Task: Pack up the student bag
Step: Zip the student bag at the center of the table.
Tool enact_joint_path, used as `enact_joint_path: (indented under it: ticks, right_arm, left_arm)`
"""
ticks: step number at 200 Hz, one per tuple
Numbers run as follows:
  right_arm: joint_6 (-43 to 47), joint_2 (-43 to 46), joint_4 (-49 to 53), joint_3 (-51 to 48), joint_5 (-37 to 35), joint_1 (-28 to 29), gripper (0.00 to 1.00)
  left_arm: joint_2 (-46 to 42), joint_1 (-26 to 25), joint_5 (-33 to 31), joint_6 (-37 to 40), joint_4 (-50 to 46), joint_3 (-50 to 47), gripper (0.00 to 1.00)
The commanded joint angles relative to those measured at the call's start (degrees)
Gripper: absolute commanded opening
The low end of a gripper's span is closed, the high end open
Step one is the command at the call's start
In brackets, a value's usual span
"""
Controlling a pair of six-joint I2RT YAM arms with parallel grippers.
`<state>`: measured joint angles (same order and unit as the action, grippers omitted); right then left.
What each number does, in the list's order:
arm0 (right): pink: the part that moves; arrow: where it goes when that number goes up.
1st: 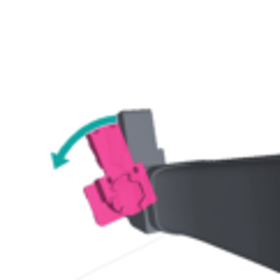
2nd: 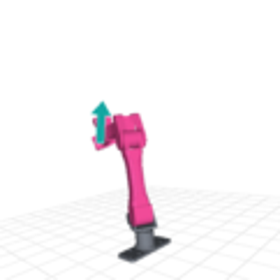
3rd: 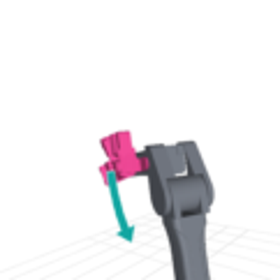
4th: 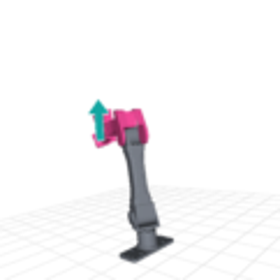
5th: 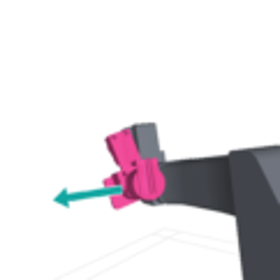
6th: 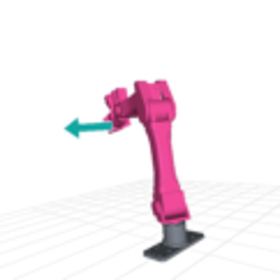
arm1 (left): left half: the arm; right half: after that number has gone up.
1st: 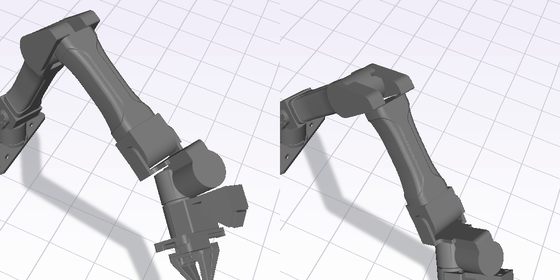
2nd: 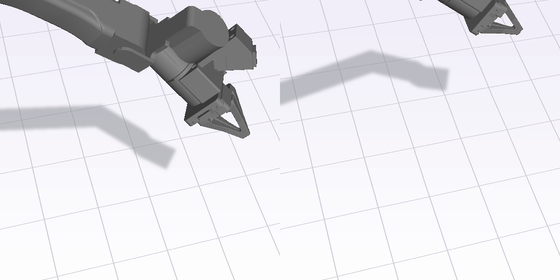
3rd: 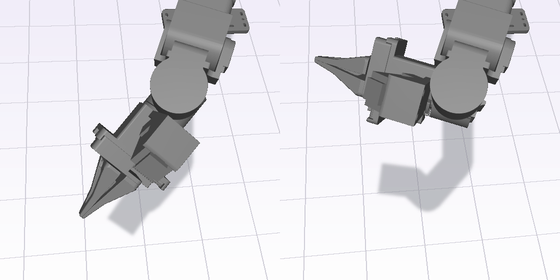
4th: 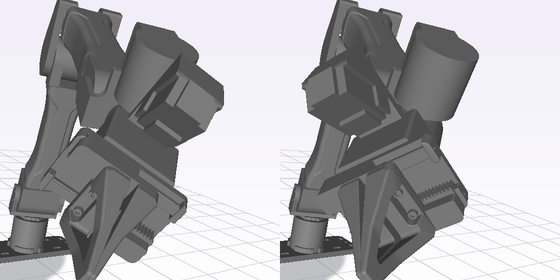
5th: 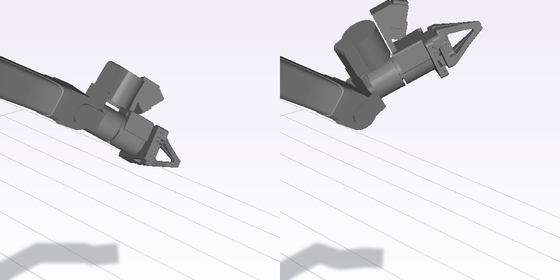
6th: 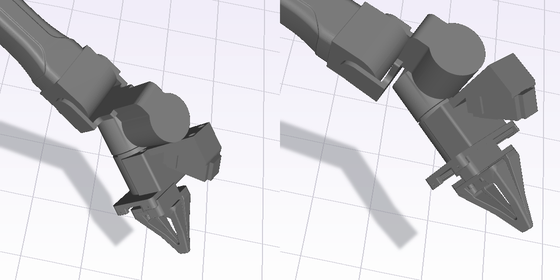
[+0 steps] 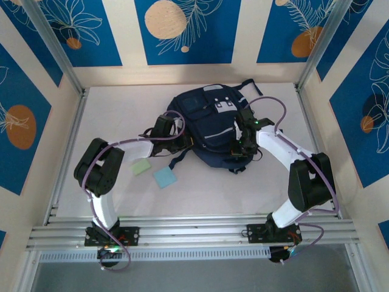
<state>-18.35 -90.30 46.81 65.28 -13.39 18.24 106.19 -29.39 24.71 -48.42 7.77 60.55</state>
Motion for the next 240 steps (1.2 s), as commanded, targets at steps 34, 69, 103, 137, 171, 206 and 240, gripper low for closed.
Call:
enact_joint_path:
  ticks: [34, 69, 103, 137, 171, 206, 240]
  right_arm:
    - [1.7, 0.4, 2.9, -1.7, -4.4, 2.5, 0.0]
    - [-1.8, 0.4, -4.9, -4.9, 11.3, 12.7, 0.0]
    - [-6.0, -5.7, -12.6, -0.3, 16.2, 19.2, 0.0]
    - [-12.0, -13.5, -16.8, 6.1, 15.4, 22.0, 0.0]
    - [-15.5, -17.2, -19.1, 9.7, 13.7, 21.5, 0.0]
    - [-17.8, -15.6, -22.6, 9.0, 16.8, 19.0, 0.0]
    - [-20.2, -13.6, -25.2, 6.9, 24.7, 18.1, 0.0]
  left_arm:
    - [0.4, 4.4, -1.6, 6.0, -5.7, 6.6, 0.0]
    - [5.8, 6.0, -3.1, 7.9, -7.7, 15.5, 0.0]
    - [9.8, 6.8, -1.9, 8.3, -11.4, 23.5, 0.03]
    - [4.5, 7.3, -3.9, 8.9, -11.9, 18.4, 0.46]
    - [-4.2, 8.5, -6.0, 9.5, -14.2, 8.8, 0.6]
    - [-11.6, 8.3, -5.7, 6.0, -12.9, -2.6, 0.64]
    - [-11.2, 6.0, -4.7, 1.3, -7.0, -7.6, 0.64]
